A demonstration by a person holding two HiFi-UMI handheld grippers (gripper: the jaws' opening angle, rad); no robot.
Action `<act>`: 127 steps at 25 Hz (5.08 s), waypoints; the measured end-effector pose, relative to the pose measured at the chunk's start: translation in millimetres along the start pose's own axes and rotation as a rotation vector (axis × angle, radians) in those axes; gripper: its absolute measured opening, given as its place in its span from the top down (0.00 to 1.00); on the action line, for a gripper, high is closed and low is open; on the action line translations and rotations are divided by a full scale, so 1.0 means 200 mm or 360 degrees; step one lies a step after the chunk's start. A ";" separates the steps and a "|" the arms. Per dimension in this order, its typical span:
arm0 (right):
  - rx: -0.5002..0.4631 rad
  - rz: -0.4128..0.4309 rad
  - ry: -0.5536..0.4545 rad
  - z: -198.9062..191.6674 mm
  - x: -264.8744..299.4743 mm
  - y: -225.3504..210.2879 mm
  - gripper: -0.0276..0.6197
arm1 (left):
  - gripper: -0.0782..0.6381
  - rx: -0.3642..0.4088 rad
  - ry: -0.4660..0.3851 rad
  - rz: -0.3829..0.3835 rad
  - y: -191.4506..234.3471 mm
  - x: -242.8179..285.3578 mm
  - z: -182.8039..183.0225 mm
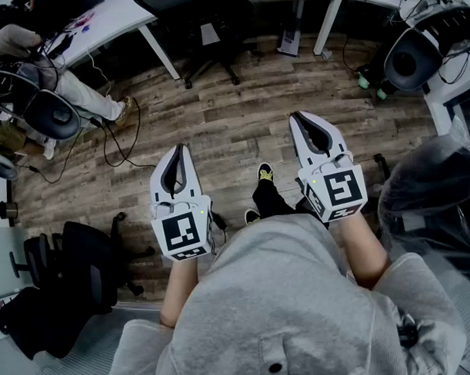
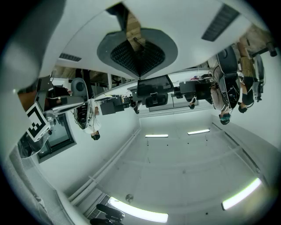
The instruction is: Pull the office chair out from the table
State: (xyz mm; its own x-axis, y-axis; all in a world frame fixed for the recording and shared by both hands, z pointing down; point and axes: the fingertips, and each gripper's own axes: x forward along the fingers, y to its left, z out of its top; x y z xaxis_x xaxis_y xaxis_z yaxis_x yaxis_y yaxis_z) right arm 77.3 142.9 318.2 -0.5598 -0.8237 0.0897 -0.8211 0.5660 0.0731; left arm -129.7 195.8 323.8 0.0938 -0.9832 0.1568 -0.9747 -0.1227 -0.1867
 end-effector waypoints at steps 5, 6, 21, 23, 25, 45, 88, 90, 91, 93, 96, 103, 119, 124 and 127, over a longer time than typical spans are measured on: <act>-0.0032 0.0007 -0.0011 0.00 -0.07 0.03 0.90 | 0.87 -0.0006 -0.0001 -0.0013 -0.03 -0.07 -0.01; -0.0026 -0.0003 -0.0018 0.00 -0.08 0.03 0.90 | 0.87 -0.0007 -0.0002 -0.0017 -0.04 -0.08 -0.01; -0.0018 -0.0050 0.0006 -0.03 -0.10 0.04 0.90 | 0.87 -0.0052 0.0009 -0.0073 -0.03 -0.05 -0.04; -0.0026 -0.0043 0.0009 -0.03 -0.08 0.04 0.90 | 0.87 -0.0052 0.0012 -0.0077 -0.02 -0.03 -0.04; -0.0026 -0.0036 0.0017 -0.03 -0.05 0.04 0.90 | 0.87 -0.0053 0.0016 -0.0076 -0.01 -0.01 -0.05; -0.0003 0.0054 0.0027 -0.04 0.40 -0.10 0.90 | 0.87 -0.0064 0.0031 -0.0018 0.16 0.37 -0.05; 0.0151 0.0182 -0.0001 -0.05 1.45 -0.80 0.90 | 0.87 0.0062 0.0078 0.0036 0.28 1.62 0.25; 0.0145 0.0189 -0.0009 -0.04 1.46 -0.80 0.90 | 0.87 0.0059 0.0070 0.0044 0.29 1.62 0.25; 0.0140 0.0193 -0.0014 -0.03 1.46 -0.80 0.90 | 0.87 0.0060 0.0066 0.0047 0.29 1.62 0.26; 0.0143 0.0189 -0.0026 -0.02 1.46 -0.81 0.90 | 0.87 0.0066 0.0058 0.0051 0.29 1.62 0.27; 0.0155 0.0177 -0.0034 -0.01 1.47 -0.83 0.90 | 0.87 0.0078 0.0049 0.0050 0.29 1.64 0.29; 0.0179 0.0154 -0.0034 -0.04 1.49 -0.83 0.90 | 0.87 0.0103 0.0029 0.0035 0.30 1.66 0.30; 0.0092 0.0141 0.0016 -0.02 1.75 -0.86 0.90 | 0.87 0.0033 0.0029 -0.0016 0.45 1.94 0.25; 0.0087 0.0151 0.0043 -0.02 1.89 -0.87 0.90 | 0.87 0.0021 0.0038 -0.0028 0.51 2.06 0.23; 0.0081 0.0158 0.0053 -0.02 1.96 -0.88 0.90 | 0.87 0.0028 0.0053 -0.0030 0.53 2.13 0.22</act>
State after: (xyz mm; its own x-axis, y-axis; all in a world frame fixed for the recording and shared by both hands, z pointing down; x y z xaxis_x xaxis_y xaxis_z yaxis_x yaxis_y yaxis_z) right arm 2.3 -279.2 344.9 -0.6352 -0.7618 0.1273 -0.7670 0.6415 0.0115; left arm -184.4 -241.1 328.6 0.1051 -0.9756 0.1926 -0.9690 -0.1440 -0.2007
